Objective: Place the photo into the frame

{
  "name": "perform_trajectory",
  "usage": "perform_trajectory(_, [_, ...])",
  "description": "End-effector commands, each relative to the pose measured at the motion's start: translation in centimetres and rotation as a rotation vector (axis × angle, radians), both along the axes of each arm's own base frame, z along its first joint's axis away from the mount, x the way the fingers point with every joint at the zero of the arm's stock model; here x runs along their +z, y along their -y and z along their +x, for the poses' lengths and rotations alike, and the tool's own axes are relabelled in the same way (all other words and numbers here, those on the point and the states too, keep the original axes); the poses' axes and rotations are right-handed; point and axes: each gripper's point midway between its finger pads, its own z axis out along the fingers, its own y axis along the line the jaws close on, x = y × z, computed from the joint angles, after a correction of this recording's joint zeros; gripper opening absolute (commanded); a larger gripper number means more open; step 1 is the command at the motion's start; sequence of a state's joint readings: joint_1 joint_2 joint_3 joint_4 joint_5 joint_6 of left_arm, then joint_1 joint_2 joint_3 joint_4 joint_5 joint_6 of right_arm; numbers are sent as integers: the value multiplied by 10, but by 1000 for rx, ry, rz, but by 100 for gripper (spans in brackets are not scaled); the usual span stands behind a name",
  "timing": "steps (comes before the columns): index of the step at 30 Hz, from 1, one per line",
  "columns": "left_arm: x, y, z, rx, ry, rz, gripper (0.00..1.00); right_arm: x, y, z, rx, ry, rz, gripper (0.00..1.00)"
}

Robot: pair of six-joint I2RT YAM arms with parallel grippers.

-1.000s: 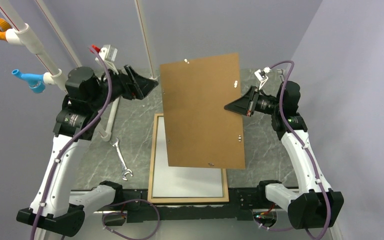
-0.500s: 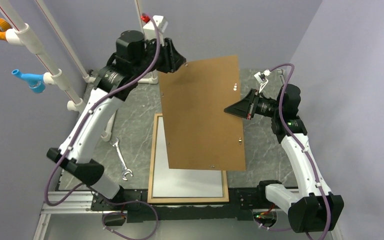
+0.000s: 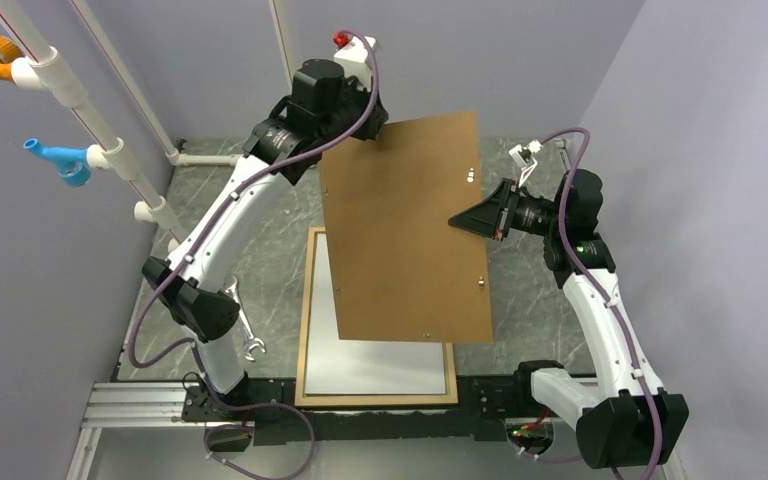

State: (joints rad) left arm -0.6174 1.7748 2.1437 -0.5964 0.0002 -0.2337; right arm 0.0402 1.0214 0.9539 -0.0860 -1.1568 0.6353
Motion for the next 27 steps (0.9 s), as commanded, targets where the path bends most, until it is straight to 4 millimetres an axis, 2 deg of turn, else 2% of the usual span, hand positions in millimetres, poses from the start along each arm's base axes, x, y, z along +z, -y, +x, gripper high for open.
perform_trajectory(1, [-1,-5,3,36,31,67,22,22,-1,-3,1,102,12,0])
perform_trajectory(3, [-13,-11,3,70,14,98,21,22,-1,-3,1,91,18,0])
perform_trajectory(10, [-31,-47,-9,184,4,147,18,27,0,-1,-13,113,25,0])
perform_trajectory(17, [-61,-72,-16,286,-51,203,18,29,-1,1,-19,109,42,0])
perform_trajectory(27, [-67,-91,-18,359,-50,252,19,28,0,4,-39,101,32,0])
